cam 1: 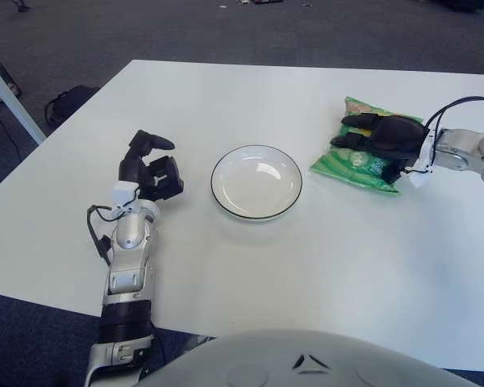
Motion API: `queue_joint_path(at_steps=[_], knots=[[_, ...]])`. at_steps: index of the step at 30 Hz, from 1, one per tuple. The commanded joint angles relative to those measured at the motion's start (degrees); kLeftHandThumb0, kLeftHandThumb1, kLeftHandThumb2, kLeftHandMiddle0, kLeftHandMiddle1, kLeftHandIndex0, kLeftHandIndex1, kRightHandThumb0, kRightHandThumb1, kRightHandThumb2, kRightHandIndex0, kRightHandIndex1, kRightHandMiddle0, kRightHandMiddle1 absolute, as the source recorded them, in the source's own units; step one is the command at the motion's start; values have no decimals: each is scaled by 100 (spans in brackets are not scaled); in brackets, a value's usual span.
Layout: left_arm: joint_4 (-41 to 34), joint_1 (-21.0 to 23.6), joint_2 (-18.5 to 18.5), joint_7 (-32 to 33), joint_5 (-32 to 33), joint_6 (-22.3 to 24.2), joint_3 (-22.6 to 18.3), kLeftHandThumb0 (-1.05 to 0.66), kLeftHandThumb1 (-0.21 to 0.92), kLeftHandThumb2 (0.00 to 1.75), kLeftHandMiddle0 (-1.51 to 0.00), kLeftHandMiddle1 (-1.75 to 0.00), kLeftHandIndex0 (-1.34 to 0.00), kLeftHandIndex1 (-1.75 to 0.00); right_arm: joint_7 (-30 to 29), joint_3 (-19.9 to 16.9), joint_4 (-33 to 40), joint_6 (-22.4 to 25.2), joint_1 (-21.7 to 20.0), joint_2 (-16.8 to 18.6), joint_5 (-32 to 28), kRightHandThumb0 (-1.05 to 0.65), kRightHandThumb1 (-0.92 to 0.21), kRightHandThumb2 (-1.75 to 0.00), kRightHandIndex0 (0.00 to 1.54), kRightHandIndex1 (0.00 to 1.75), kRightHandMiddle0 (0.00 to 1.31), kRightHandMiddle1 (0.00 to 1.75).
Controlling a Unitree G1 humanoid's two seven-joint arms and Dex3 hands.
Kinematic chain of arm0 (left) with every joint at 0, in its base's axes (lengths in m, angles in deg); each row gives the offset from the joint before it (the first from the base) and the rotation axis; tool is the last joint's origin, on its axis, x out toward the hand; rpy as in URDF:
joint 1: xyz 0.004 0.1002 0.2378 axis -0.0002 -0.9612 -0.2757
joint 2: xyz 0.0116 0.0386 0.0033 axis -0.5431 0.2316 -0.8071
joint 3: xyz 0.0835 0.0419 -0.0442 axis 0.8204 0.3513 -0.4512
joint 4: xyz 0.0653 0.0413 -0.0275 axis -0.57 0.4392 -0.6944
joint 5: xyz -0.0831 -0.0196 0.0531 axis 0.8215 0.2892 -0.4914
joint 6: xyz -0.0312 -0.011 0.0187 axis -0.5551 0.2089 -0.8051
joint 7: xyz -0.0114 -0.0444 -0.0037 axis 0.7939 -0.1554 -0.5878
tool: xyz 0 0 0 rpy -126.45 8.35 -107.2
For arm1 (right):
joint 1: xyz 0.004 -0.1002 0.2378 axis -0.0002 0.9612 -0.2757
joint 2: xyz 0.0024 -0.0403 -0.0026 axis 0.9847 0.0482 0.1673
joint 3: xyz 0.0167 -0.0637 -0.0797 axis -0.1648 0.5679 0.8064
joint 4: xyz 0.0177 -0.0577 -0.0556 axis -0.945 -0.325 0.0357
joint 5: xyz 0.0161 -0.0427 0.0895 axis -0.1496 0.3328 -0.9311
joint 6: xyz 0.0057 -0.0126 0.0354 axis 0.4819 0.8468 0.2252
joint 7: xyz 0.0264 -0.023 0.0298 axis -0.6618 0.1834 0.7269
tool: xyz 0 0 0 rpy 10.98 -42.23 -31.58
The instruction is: Put the snack into the plate.
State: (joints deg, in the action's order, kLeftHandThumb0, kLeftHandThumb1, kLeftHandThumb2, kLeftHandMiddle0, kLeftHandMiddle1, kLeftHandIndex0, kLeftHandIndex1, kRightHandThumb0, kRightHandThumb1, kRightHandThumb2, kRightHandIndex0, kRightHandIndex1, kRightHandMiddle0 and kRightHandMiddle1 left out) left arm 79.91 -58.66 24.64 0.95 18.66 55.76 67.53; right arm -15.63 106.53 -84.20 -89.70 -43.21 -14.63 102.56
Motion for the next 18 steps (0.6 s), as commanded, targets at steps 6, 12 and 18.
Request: queue_joint_path(at_steps=[6,12,18], knots=[[354,-351,341,197,-75,-117,72,-45,40,121,-119,-175,-54,-175,736,-464,390,73,430,128,-1029,-3,-25,-125,65,135,54,173],[363,-352,367,120,39,-161,90,-45,41,120,-119,-175,-54,-175,1117,-725,607,181,748,113,-1529,0,-14,-139,82,138,60,174],[352,-361,363,76,106,-161,90,-44,42,119,-120,-175,-53,-175,1471,-903,648,241,904,136,-1892,0,-11,-147,84,148,58,175]])
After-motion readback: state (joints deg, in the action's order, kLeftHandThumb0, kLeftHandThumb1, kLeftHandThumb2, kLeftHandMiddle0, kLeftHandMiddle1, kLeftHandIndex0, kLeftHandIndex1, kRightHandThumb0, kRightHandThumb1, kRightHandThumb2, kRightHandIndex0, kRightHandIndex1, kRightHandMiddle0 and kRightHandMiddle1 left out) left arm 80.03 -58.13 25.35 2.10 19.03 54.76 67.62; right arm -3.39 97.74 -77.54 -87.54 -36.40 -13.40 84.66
